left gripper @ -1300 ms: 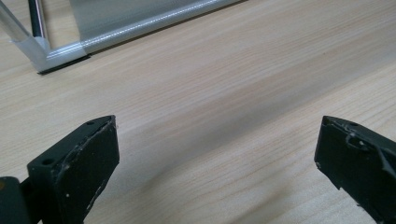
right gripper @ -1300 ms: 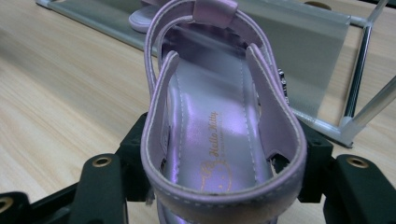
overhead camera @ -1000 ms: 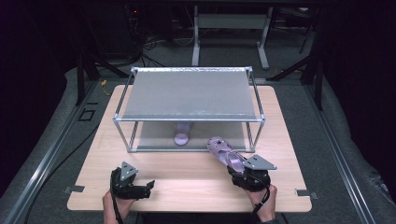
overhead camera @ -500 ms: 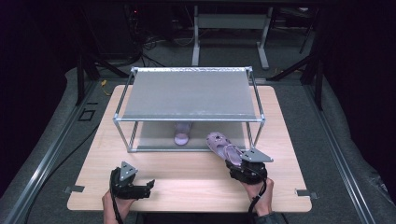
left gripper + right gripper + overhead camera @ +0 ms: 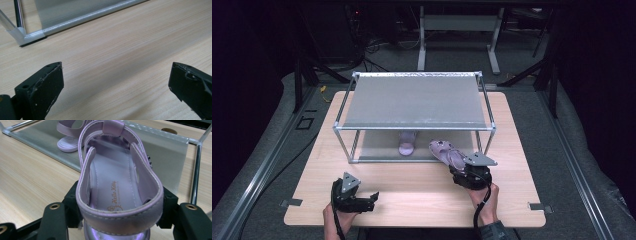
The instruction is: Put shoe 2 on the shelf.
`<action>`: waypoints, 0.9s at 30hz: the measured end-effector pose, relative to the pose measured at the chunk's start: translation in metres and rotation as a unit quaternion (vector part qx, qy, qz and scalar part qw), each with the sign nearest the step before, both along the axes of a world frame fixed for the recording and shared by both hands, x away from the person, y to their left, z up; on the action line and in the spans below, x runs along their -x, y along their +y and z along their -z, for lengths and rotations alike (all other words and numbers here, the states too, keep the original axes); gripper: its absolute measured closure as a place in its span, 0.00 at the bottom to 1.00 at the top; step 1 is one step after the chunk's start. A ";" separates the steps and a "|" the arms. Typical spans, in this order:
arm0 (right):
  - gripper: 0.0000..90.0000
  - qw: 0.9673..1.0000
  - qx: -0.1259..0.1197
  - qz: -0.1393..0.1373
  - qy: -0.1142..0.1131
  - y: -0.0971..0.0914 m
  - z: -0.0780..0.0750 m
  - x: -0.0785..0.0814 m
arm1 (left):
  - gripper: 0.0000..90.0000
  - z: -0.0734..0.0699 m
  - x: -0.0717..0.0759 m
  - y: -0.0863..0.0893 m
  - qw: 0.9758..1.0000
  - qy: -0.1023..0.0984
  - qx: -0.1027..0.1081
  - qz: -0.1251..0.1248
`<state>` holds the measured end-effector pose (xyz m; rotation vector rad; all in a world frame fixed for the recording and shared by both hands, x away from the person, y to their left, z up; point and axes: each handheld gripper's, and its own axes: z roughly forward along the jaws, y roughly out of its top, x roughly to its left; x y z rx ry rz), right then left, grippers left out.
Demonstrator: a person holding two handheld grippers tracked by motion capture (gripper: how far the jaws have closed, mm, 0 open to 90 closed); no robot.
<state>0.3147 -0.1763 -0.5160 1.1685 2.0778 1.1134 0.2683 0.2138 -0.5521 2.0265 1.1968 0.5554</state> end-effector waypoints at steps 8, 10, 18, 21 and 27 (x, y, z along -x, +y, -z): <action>0.43 1.000 -0.005 0.003 0.000 0.005 0.001 -0.010 | 0.00 0.001 0.001 0.000 1.000 -0.001 0.002 0.000; 0.43 1.000 -0.006 0.001 0.003 0.006 0.002 -0.012 | 0.00 0.001 0.001 0.000 1.000 0.000 0.002 0.000; 0.43 1.000 -0.012 0.001 0.004 0.007 0.001 -0.016 | 0.00 -0.001 0.002 0.003 1.000 -0.004 0.002 -0.005; 0.43 1.000 -0.013 0.002 0.000 0.006 -0.001 -0.016 | 0.00 0.000 0.002 0.004 1.000 -0.002 0.003 -0.005; 0.43 1.000 -0.020 0.017 -0.007 0.008 0.002 -0.023 | 0.00 0.000 0.002 0.002 1.000 -0.003 0.002 -0.003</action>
